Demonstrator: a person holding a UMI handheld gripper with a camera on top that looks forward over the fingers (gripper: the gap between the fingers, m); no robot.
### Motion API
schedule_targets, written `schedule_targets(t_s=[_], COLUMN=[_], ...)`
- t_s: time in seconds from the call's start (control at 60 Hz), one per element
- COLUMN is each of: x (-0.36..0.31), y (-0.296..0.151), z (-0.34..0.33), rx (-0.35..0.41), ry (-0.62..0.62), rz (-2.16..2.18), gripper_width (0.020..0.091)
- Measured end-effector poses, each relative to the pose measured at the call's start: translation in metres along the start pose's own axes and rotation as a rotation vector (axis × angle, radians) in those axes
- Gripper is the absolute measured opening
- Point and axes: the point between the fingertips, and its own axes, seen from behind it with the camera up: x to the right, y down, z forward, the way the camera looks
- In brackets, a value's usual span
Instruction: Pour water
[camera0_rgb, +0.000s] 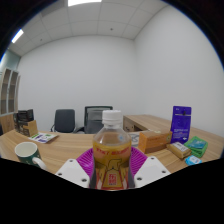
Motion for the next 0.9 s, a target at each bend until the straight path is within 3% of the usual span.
schedule_targets(t_s=[0.1, 0.267, 0.3, 0.35, 0.4, 0.65, 0.9], x=[0.002, 0.002, 0.001, -0.001, -0.003, -0.009, -0.046], y=[0.001, 0.002, 0.003, 0.0, -0.013, -0.039, -0.031], z=[0.001, -0.002, -0.004, -0.011, -0.022, -0.123, -0.261], rx=[-0.007, -0.025, -0.045, -0.061, -0.035, -0.026, -0.026], ry=[0.0, -0.01, -0.016, -0.031, -0.04, -0.031, -0.067], rz=[0.022, 0.01, 0.005, 0.011, 0.027, 0.04, 0.023], gripper_width=[0.0445, 0.0589, 0.0659, 0.0855, 0.0827, 0.0839, 0.0841])
